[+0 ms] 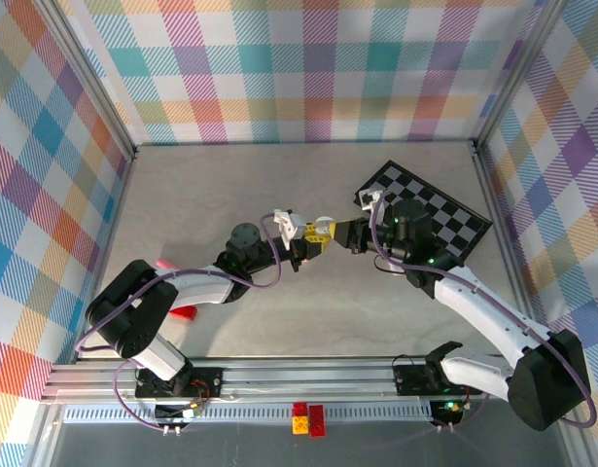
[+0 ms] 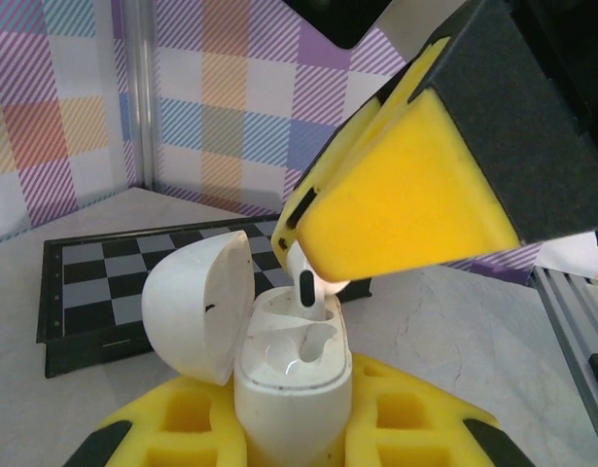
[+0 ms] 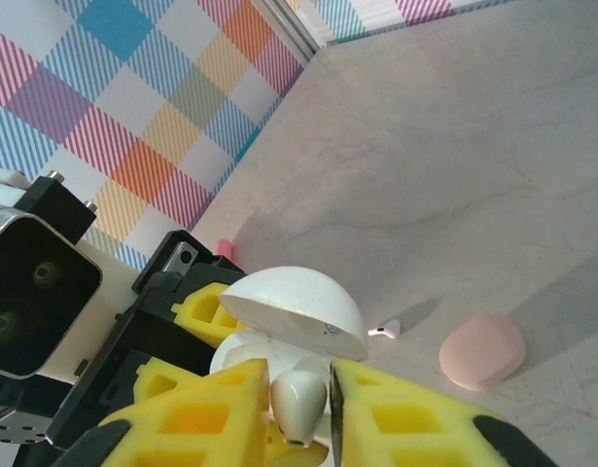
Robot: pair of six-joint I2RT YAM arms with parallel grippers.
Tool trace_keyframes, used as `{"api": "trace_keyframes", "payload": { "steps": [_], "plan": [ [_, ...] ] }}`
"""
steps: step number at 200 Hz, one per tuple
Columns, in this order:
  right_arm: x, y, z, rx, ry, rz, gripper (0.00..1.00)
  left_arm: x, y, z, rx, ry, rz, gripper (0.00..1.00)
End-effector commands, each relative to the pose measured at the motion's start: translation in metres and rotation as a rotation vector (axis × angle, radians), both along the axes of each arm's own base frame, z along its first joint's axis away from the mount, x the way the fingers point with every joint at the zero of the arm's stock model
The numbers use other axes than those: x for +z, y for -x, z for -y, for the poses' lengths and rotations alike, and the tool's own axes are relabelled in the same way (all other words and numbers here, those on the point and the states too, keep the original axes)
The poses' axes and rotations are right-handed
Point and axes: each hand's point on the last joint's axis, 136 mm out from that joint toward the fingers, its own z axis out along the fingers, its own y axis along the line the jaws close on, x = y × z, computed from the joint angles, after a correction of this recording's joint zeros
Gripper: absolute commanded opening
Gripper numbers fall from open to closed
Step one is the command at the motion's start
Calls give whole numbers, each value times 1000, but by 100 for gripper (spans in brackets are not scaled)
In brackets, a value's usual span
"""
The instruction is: Insert the wireless bluetooth earbuds into the charging case
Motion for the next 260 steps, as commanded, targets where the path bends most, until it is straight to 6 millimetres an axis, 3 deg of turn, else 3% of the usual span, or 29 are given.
{"api": "trace_keyframes", "payload": {
  "steps": [1, 40, 64, 86, 118, 164, 199, 260],
  "plan": [
    [0, 1, -2, 4, 5, 13, 35, 39, 7, -2, -21, 81, 86, 2],
    [12, -3, 11, -74, 22, 59, 61, 36, 0, -15, 13, 98, 63, 2],
    [11, -3, 11, -72, 28, 60, 68, 32, -9, -31, 53, 112, 45, 2],
    [1, -3, 6, -50, 43, 38, 69, 32, -19, -57, 122, 126, 48, 2],
    [-33, -5, -16, 1, 199, -30, 69, 41, -42, -118, 268, 201, 57, 2],
    [-85, -12, -69, 64, 385, -228, 68, 69, -50, -176, 422, 239, 139, 2],
    [-129, -22, -107, 32, 574, -301, 67, 89, -47, -204, 524, 286, 189, 2],
    [-191, -53, -132, -74, 751, -305, 67, 107, -39, -235, 680, 339, 192, 2]
  ]
}}
